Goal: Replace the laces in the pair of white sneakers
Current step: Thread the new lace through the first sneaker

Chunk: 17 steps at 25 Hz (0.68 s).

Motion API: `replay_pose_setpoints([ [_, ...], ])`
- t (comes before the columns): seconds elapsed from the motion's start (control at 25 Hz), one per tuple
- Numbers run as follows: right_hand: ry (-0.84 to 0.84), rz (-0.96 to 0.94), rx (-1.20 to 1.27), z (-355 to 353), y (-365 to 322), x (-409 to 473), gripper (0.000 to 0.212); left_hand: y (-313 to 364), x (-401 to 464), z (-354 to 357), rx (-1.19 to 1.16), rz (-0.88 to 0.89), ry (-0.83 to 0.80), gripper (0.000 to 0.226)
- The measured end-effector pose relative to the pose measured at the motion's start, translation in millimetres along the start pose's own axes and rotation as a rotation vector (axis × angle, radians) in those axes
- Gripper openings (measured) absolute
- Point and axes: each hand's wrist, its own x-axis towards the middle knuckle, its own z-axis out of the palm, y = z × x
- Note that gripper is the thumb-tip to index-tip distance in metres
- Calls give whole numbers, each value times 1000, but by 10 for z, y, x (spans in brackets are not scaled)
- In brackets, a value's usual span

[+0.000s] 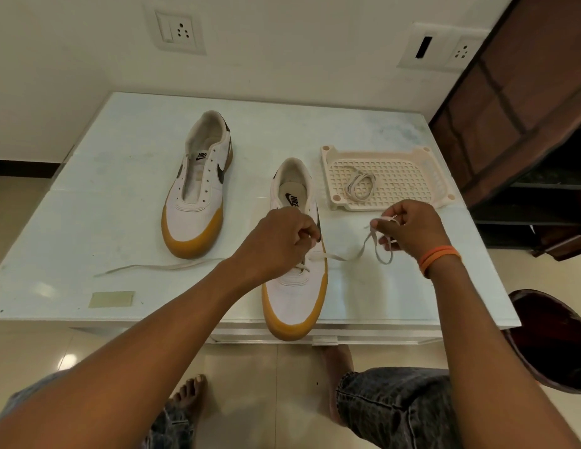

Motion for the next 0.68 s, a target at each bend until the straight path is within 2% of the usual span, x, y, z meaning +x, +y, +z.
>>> replay_pose_setpoints([
  [0.04, -51, -30, 122, 9, -104, -67, 24, 36, 5, 15, -71, -23, 37, 14],
  [0.12, -165, -109, 202, 69, -263, -187, 29, 117, 6, 70, -254, -70, 72, 23],
  [0.24, -304, -311, 58, 154, -380, -273, 33, 222, -4, 133, -451, -106, -16, 45],
  [0.36, -362, -329, 102, 122, -393, -255, 36, 218, 0, 137, -572, -102, -44, 27],
  [0.52, -438, -145, 234, -70, -325, -210, 46, 159, 4, 169, -450, -99, -39, 8],
  [0.6, -304, -145, 100, -131, -287, -160, 44, 152, -2, 198, -376, -105, -12, 10],
  [0.68, -170, -222, -315, -122, -207, -82, 45, 149, -8, 206, -319, -83, -19, 16],
])
